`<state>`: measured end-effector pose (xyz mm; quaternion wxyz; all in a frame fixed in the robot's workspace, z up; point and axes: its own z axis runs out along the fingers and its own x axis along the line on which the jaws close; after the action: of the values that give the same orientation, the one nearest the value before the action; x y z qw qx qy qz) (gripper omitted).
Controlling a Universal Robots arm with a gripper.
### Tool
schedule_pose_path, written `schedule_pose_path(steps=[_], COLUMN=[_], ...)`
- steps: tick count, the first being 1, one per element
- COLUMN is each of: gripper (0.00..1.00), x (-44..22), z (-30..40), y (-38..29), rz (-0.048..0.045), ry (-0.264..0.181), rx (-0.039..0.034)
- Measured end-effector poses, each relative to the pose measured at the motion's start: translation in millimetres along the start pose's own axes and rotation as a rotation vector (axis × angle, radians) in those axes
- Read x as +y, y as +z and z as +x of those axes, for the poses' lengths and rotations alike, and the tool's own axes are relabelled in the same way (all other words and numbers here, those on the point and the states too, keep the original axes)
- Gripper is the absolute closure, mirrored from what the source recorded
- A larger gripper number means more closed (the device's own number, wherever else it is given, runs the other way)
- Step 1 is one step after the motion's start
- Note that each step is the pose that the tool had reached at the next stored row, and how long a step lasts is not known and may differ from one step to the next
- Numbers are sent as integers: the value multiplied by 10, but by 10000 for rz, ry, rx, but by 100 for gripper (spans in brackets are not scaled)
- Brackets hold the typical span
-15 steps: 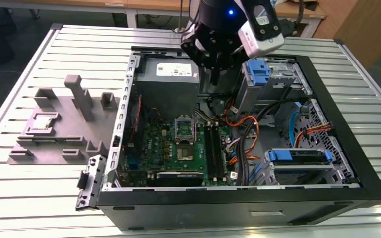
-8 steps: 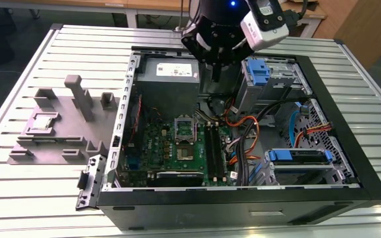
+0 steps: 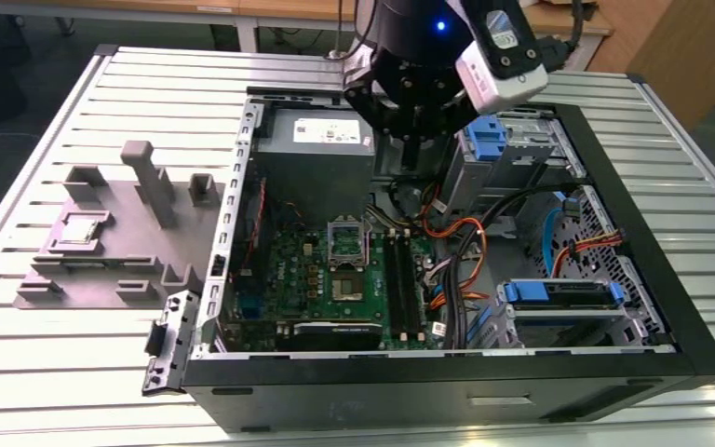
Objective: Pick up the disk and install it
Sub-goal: 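Insert the first disk wire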
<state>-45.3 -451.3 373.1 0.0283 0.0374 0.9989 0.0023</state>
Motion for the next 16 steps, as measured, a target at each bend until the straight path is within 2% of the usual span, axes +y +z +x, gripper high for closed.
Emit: schedule_pose_path(steps=[9,11,13,16], gripper=[90,90,90,90], x=[22,26,28,29], z=[-391,-449,-465,-474], y=[80,77,22,-114], rz=[32,37,37,48], ry=[-4,-3,-4,-3], rx=[-2,-1,-3,-3])
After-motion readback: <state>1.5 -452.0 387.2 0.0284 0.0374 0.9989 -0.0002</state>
